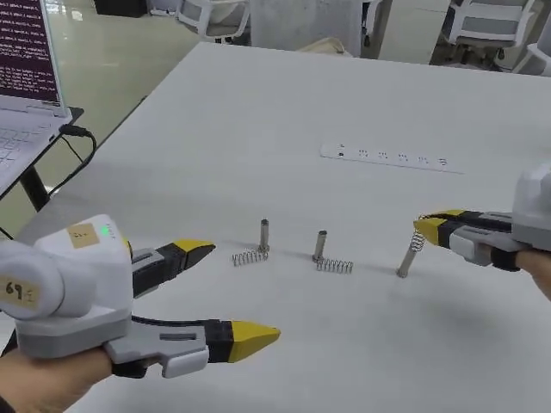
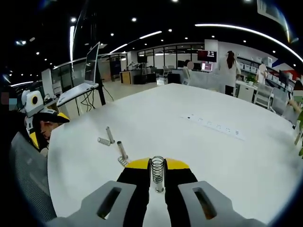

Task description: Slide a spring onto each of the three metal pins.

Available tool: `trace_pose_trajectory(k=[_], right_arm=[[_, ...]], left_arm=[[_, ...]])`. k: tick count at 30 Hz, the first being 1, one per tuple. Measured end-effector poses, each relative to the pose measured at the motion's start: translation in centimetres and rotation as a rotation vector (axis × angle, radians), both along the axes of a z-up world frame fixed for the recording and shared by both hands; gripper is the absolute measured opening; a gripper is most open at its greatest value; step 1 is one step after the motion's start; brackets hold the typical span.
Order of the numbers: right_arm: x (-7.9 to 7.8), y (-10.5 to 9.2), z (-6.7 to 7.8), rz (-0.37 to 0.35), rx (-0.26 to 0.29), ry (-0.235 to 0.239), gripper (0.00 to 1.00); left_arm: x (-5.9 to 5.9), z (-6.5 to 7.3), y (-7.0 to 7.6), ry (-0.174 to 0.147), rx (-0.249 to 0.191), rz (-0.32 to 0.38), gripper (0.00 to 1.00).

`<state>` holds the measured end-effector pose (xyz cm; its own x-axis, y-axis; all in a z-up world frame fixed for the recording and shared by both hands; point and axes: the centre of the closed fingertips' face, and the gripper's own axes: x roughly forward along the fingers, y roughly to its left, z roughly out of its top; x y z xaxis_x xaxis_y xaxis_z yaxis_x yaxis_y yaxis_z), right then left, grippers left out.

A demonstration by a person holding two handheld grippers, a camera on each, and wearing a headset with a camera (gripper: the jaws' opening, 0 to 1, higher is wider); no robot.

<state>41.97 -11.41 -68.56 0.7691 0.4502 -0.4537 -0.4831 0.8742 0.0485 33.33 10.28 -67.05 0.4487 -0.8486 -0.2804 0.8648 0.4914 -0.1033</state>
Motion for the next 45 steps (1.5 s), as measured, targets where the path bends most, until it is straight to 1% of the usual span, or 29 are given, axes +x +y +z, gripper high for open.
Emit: trace_pose_trajectory(k=[1, 3, 5, 6, 7, 8, 11, 12, 14, 23, 31, 37, 38, 42, 44, 45], right_arm=[[0.0, 0.1, 0.0, 0.002, 0.005, -0.002, 0.08], [0.1, 0.0, 0.0, 0.001, -0.007, -0.007, 0.08], [0.1, 0.1, -0.1, 0.001, 0.006, 0.000, 0.08], [0.1, 0.0, -0.1, -0.002, -0.008, -0.004, 0.08], [0.1, 0.0, -0.2, -0.001, -0.008, -0.004, 0.08], [0.0, 0.1, -0.2, 0.002, 0.006, 0.000, 0.08], [0.1, 0.0, -0.2, -0.001, -0.002, -0.003, 0.08], [0.1, 0.1, -0.3, -0.001, 0.009, -0.002, 0.08], [0.2, -0.1, -0.4, -0.002, 0.000, -0.001, 0.08], [0.1, -0.1, -1.0, 0.000, 0.010, -0.001, 0.08], [0.1, -0.1, -1.9, 0.001, 0.014, -0.009, 0.08], [0.0, -0.4, -2.9, -0.015, 0.052, -0.010, 0.08], [0.1, -0.3, -2.8, -0.018, 0.065, -0.016, 0.08], [0.0, -0.4, -3.3, -0.017, 0.055, -0.009, 0.08], [0.0, -0.3, -3.4, -0.014, 0.059, -0.009, 0.08], [0.0, -0.3, -3.6, -0.011, 0.049, -0.006, 0.08]], left_arm=[[0.0, 0.0, 0.0, 0.001, -0.001, 0.000, 0.77], [0.0, -0.1, 0.0, 0.002, 0.004, 0.000, 0.76], [0.0, -0.1, 0.0, 0.004, 0.003, -0.001, 0.76], [0.0, -0.1, 0.1, 0.004, 0.004, 0.000, 0.76], [0.0, -0.1, 0.1, 0.004, 0.004, 0.001, 0.76], [0.0, -0.1, 0.1, 0.006, 0.002, 0.001, 0.76], [0.0, -0.1, 0.1, 0.006, 0.006, 0.002, 0.76], [0.0, -0.1, 0.0, 0.008, 0.004, 0.002, 0.76], [0.0, -0.2, 0.0, 0.008, 0.007, 0.003, 0.76], [0.0, -0.1, 0.1, 0.011, 0.007, 0.005, 0.76], [0.0, -0.1, 0.1, 0.012, 0.010, 0.006, 0.75], [0.0, -0.1, 0.0, 0.012, 0.013, 0.007, 0.75], [0.0, -0.1, 0.0, 0.013, 0.014, 0.006, 0.75], [0.0, -0.1, 0.0, 0.014, 0.019, 0.006, 0.75], [-0.1, -0.1, 0.0, 0.014, 0.020, 0.006, 0.75], [-0.1, -0.1, 0.0, 0.015, 0.020, 0.006, 0.75]])
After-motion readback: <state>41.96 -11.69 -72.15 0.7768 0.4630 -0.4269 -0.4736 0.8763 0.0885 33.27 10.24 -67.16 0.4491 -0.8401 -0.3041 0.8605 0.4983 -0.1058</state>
